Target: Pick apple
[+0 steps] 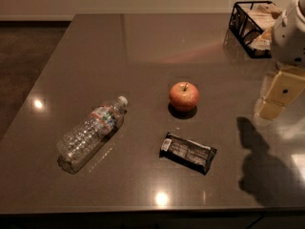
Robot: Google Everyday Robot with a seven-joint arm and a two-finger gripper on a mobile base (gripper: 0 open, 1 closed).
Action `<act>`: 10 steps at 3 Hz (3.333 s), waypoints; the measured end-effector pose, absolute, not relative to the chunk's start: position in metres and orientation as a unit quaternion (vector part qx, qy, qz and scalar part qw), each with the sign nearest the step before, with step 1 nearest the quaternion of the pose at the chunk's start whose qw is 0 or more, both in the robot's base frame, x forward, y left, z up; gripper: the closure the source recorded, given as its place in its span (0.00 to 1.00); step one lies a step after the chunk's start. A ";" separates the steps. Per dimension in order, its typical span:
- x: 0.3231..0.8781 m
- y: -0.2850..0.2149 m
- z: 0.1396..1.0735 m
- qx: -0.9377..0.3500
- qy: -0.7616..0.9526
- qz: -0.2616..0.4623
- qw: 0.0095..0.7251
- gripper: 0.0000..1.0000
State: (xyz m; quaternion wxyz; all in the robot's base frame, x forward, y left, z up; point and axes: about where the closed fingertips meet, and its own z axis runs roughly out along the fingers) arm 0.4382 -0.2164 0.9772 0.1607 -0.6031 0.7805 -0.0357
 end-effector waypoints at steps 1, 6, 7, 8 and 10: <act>0.439 -0.215 0.977 -0.604 0.780 -0.036 0.162 0.00; 0.515 -0.143 0.888 -0.609 0.772 0.063 0.169 0.00; 0.522 -0.135 0.881 -0.608 0.773 0.071 0.167 0.00; 0.528 -0.131 0.873 -0.608 0.774 0.077 0.158 0.00; 0.534 -0.113 0.859 -0.610 0.772 0.097 0.147 0.18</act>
Offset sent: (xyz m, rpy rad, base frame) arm 0.0187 0.0331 -0.0449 0.0373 0.0266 0.0627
